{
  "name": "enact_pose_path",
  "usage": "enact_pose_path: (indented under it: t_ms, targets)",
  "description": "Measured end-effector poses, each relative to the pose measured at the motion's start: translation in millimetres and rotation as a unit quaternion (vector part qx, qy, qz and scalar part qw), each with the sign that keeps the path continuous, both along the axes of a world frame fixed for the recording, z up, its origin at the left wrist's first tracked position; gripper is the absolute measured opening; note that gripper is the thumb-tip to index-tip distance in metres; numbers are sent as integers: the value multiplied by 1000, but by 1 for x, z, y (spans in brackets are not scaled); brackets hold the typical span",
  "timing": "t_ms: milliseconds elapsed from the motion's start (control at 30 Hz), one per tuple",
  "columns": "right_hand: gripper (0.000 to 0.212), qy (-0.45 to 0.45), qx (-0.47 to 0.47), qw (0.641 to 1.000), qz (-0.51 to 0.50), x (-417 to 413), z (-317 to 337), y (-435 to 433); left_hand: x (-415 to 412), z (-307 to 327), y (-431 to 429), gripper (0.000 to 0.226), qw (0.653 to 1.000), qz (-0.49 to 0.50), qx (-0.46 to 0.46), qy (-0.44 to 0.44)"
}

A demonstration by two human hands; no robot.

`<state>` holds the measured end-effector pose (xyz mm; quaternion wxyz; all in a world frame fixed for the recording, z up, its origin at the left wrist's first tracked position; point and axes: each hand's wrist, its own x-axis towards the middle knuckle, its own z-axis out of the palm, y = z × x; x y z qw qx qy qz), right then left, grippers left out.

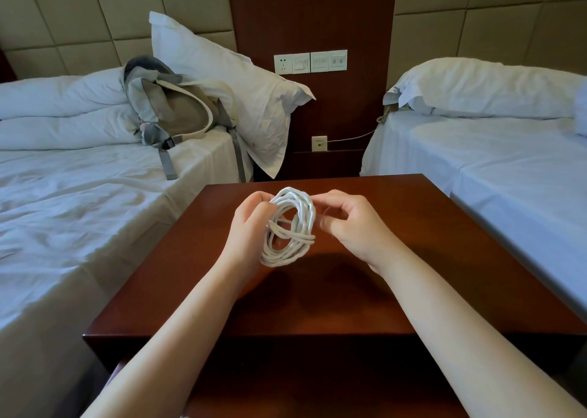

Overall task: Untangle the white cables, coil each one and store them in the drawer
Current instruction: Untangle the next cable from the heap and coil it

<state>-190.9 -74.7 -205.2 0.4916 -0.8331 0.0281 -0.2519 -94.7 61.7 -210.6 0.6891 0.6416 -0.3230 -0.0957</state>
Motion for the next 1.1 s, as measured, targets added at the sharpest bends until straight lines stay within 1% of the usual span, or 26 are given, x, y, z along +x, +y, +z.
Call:
enact_pose_path:
  t_ms: [67,100,233,333,400,500,600,667,800,867,1000,1100]
  targets:
    - [23,2,18,999,31,-1,1,1,-2,-1,0,60,1000,-19,10,-12]
    - [22,-1,8,999,32,-1,1,0,-4,-1,1,65,1000,-25,14,-12]
    - [18,-12,-63,998,-4,0,-1,-5,-5,1,-1,56,1000,-17,17,-3]
    - [18,-16,-87,996,13,1,-1,-6,-4,2,0,56,1000,-16,13,12]
    - [18,0,-100,994,32,1,-1,-6,-5,2,1,59,999,-23,11,21]
    - [5,32,-94,993,60,-1,2,-8,-5,4,3,53,998,-38,-5,47]
    - [4,41,-78,992,87,-4,6,-9,-1,3,4,41,997,-57,-8,49]
    - [8,44,-76,992,92,-4,6,-9,0,2,5,34,996,-69,-9,47]
    - [10,17,-61,997,48,-5,5,-16,10,4,7,37,995,-79,-26,61]
    - [12,18,-68,997,22,-6,5,-17,16,4,10,38,994,-55,-51,80]
    - [9,66,-91,994,5,-6,1,-12,17,3,10,29,994,12,-71,79]
    - [3,124,-118,985,19,-4,-3,-11,14,2,7,29,996,19,-53,74]
